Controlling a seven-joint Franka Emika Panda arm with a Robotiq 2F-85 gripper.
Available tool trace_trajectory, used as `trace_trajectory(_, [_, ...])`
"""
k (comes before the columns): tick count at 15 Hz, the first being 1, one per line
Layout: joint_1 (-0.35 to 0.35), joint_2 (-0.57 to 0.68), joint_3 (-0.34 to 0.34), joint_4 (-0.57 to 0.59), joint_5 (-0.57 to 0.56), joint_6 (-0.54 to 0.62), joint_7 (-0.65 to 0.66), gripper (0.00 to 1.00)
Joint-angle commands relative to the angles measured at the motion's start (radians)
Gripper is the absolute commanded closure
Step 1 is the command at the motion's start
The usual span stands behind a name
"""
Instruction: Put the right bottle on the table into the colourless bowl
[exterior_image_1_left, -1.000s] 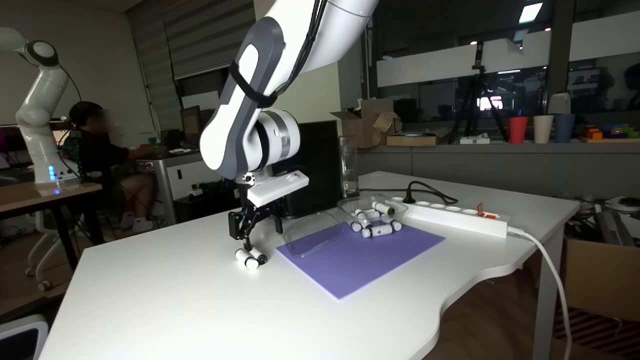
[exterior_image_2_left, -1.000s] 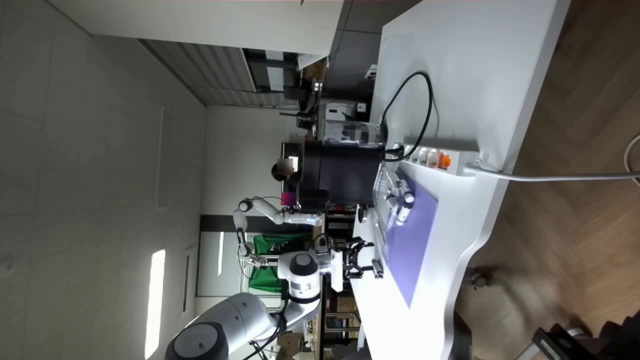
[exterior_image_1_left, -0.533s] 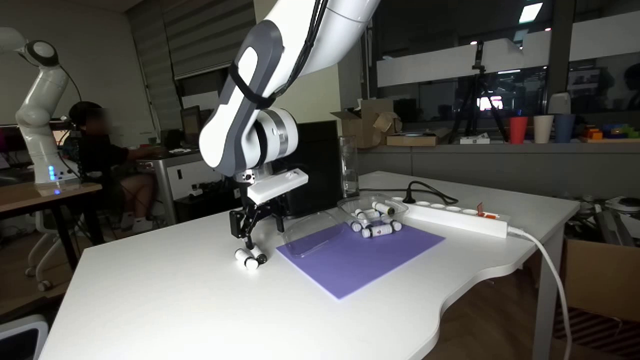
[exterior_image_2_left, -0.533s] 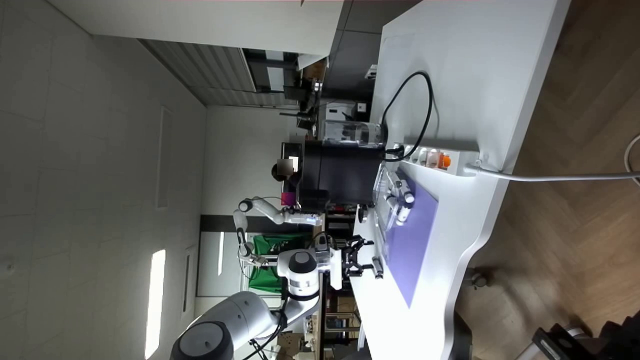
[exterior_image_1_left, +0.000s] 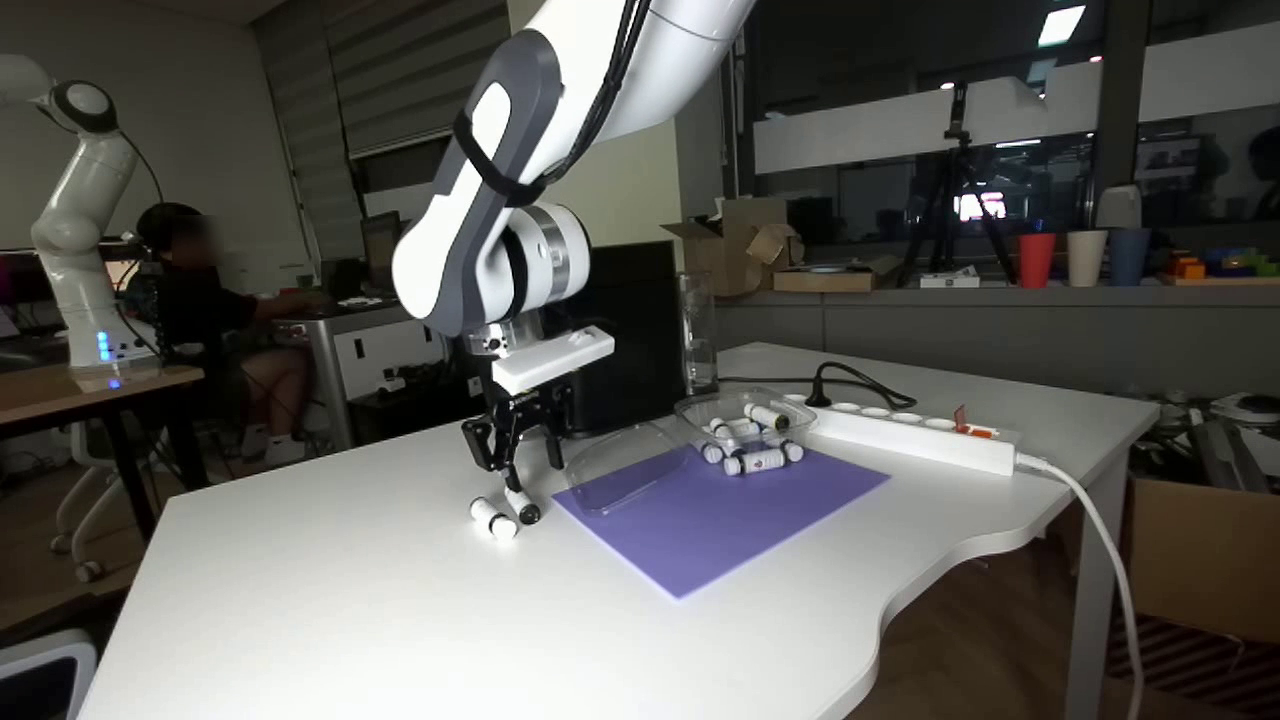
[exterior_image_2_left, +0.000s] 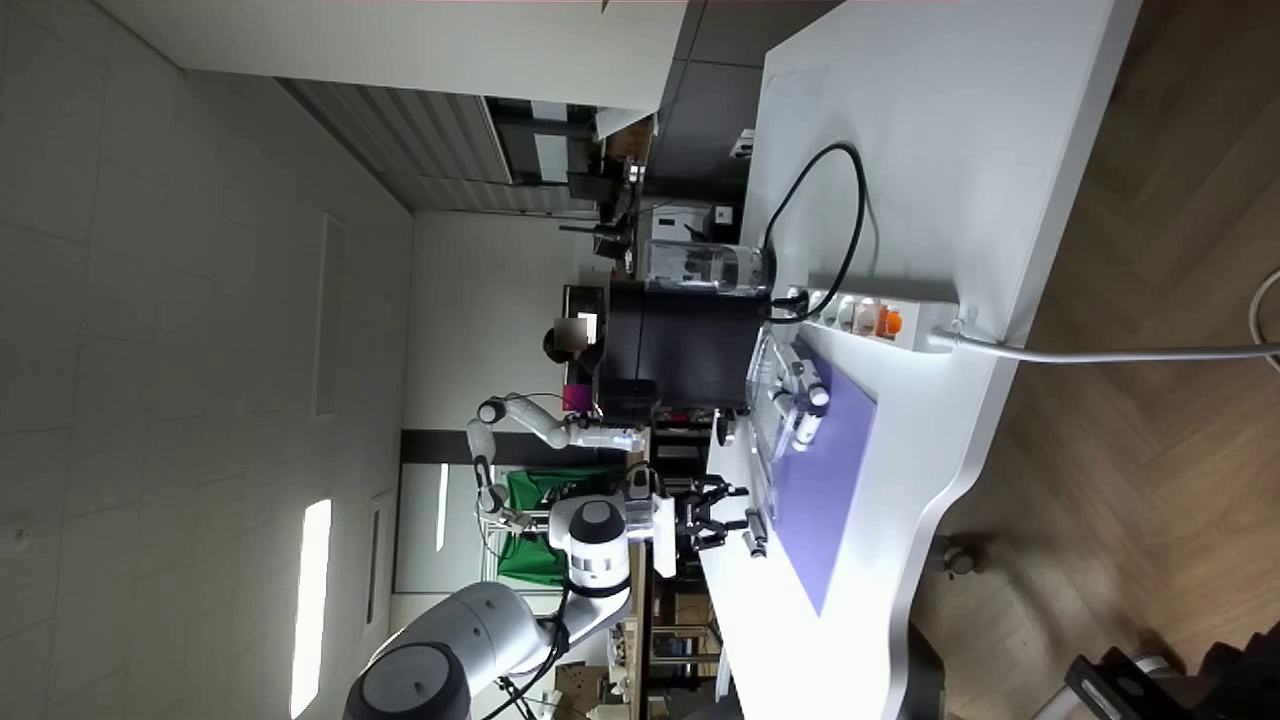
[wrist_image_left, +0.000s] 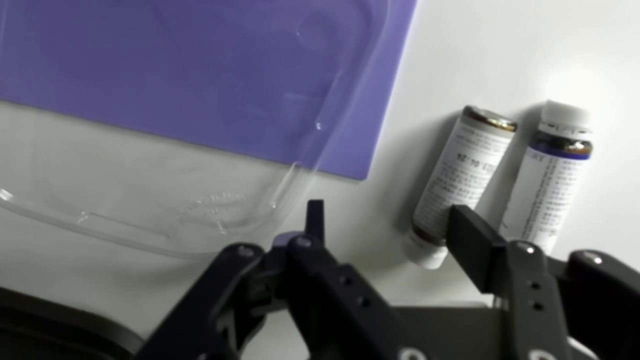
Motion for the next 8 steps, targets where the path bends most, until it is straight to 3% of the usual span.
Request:
trace_trajectory(1, [-0.001,0.036,0.001,0.064,0.008,-0.029,0.011,0.04])
trace_trajectory(8, [-0.004,0.054,0.001,0.081,0.012,-0.026,0.012,0.0])
